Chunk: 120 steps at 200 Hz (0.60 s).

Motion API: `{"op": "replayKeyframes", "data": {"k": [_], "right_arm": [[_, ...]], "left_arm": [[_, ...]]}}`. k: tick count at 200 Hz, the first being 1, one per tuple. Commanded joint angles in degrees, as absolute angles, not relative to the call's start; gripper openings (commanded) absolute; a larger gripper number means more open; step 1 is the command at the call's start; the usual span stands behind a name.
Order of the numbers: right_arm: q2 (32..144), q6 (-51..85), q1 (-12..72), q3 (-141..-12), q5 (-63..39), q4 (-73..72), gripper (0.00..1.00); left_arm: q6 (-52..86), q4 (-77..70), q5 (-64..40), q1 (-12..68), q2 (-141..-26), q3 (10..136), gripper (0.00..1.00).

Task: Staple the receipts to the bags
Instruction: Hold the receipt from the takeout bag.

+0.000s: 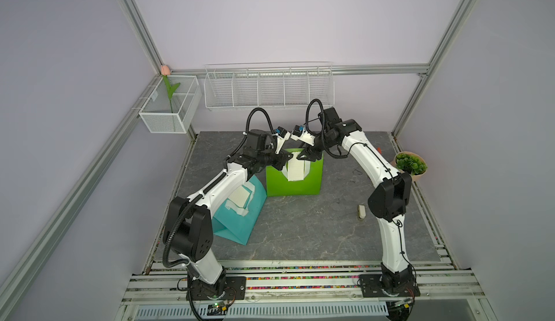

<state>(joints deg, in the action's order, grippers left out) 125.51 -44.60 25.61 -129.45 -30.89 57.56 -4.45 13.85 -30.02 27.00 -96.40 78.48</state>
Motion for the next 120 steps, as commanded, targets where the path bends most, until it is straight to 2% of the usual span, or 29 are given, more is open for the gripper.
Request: {"op": "replayKeyframes", "data": {"k": [1,42,68,76,83,89,120], "right_arm": [[125.6,-45.53,25.77,-130.5,-32.34,57.39,0.48],[126.51,-45.24,25.83,-131.26,-31.9,58.38,0.29],[126.48,-45.27,25.87,-131.05,-31.38,58.55,0.28],[126.39,-45.26,25.8,-131.13,-31.53,58.47,0.31],[126.43,-45.14,25.86,-131.05,-31.63,58.29,0.43],[126.48,-45.09,25.86,-131.13,-31.64,58.19,0.47],[126.55,-45.09,25.91,-131.13,-31.55,58.19,0.49]], "left_arm": [[-8.36,16.78,-30.94,26.72,-98.75,81.11,0.0],[-8.59,16.42,-30.03,26.64,-99.54,82.15,0.0],[-9.12,14.86,-29.31,26.63,-98.16,81.13,0.0],[-9.46,14.6,-29.62,26.64,-97.83,81.01,0.0],[-9.57,14.46,-29.97,26.59,-97.85,81.08,0.0],[-9.75,14.72,-30.06,26.62,-97.97,81.31,0.0],[-10.96,15.28,-30.72,26.57,-97.85,81.11,0.0]]}}
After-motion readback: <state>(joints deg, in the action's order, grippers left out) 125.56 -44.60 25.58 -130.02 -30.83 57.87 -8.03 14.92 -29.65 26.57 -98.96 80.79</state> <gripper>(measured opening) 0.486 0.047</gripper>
